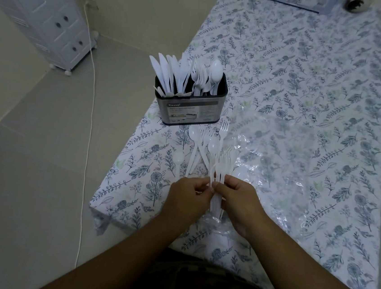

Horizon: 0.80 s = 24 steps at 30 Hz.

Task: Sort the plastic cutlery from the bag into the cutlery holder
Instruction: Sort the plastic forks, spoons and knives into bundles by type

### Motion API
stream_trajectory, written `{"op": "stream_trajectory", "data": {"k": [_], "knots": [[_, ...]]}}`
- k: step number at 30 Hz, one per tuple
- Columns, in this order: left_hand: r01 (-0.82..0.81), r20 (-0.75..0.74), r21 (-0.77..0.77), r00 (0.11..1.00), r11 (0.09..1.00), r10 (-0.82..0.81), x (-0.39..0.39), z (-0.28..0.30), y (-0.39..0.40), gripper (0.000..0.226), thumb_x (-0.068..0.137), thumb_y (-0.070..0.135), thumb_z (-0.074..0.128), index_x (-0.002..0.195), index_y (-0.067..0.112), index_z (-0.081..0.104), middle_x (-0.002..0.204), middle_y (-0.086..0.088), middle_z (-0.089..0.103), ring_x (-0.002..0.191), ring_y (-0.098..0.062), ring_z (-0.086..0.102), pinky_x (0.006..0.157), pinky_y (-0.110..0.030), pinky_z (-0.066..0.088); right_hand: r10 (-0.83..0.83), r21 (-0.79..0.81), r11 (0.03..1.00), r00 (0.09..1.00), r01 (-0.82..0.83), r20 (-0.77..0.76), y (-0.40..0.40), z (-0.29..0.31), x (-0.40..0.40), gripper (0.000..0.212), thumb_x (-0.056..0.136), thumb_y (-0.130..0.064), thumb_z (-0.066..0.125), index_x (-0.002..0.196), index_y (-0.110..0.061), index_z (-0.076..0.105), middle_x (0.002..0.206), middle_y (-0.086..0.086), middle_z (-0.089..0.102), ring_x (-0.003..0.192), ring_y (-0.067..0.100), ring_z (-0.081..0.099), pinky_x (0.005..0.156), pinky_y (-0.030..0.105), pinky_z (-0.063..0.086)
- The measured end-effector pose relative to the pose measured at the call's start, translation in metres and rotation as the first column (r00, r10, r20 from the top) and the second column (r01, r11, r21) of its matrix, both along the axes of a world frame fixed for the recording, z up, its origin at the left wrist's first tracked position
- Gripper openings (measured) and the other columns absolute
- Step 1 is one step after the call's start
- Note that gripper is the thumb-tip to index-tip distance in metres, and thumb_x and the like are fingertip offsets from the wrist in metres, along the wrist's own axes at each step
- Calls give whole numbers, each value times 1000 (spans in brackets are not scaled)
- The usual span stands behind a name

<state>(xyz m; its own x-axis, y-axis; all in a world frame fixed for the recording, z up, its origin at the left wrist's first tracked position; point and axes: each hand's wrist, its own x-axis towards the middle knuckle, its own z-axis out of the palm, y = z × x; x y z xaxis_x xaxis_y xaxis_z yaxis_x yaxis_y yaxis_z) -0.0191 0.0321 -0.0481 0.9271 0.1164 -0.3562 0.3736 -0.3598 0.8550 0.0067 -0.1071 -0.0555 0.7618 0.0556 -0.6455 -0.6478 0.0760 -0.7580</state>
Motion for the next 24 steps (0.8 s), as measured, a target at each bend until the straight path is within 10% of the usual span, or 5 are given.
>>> {"op": "stream_trajectory", "data": {"k": [17, 24], "knots": [[-89, -4, -10, 996, 996, 89, 0, 0, 4, 19, 77, 16, 80, 89, 30, 77, 68, 17, 68, 72, -2, 72, 69, -20, 60, -17, -32, 999, 999, 15, -52, 4, 8, 0, 14, 94, -5, 68, 100, 8, 70, 94, 31, 72, 79, 33, 72, 85, 59, 59], [-89, 46, -58, 995, 994, 92, -5, -2, 3, 41, 78, 9, 78, 116, 22, 71, 92, 7, 77, 80, 4, 72, 73, -16, 58, -35, -108, 994, 999, 32, -29, 5, 4, -3, 11, 95, -8, 68, 91, -1, 75, 91, 24, 76, 80, 39, 74, 82, 66, 58]]}}
